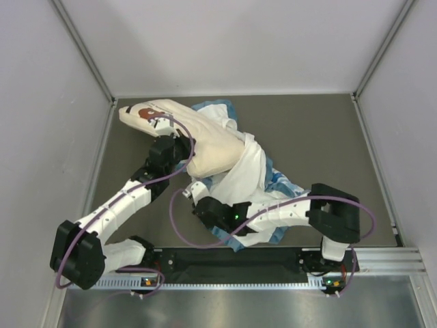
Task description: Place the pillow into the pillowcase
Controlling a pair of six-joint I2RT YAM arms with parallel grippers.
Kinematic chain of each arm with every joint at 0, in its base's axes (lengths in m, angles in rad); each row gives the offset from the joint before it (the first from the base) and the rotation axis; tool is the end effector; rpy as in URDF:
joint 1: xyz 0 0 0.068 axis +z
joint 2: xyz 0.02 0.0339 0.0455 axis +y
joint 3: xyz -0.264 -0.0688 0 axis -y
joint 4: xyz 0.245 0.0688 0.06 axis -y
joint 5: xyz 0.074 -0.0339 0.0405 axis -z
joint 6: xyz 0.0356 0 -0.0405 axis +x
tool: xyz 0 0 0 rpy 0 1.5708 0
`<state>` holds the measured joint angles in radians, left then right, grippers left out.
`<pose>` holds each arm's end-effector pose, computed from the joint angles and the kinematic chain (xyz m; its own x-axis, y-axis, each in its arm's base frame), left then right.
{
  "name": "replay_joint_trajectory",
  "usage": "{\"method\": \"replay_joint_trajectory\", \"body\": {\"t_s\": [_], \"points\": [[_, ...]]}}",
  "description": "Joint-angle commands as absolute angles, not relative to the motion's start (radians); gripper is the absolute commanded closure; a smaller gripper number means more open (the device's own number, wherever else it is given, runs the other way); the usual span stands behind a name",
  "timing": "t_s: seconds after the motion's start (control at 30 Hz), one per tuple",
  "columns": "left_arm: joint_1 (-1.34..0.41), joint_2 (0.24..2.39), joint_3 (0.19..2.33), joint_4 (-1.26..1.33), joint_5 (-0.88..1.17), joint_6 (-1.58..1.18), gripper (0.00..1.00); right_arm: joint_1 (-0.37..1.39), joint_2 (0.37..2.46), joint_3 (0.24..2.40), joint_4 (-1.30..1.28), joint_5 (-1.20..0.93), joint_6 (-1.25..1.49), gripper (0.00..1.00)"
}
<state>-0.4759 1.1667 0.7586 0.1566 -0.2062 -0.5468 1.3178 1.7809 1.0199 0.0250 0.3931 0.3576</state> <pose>0.2436 -0.1174 0.2870 -0.3305 -0.4022 -0.8538 0.1175 0.8801 -0.4601 0.1066 0.3578 0.1744 -0.4456 -0.4317 -0.7843 -0.7124 0.7016 0.0185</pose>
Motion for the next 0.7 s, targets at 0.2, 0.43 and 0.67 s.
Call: {"method": "replay_joint_trajectory", "body": {"t_s": [0.2, 0.43, 0.67], "points": [[-0.544, 1.043, 0.648, 0.379, -0.225, -0.565, 1.0, 1.551, 1.456, 1.043, 0.048, -0.044, 0.163, 1.0], [-0.817, 1.042, 0.532, 0.477, -0.53, -0.435, 1.0, 1.594, 1.385, 1.052, -0.097, -0.144, 0.17, 0.93], [-0.83, 1.046, 0.633, 0.407, -0.695, -0.328, 1.0, 1.525, 1.429, 1.023, -0.202, 0.337, 0.351, 0.3]]}}
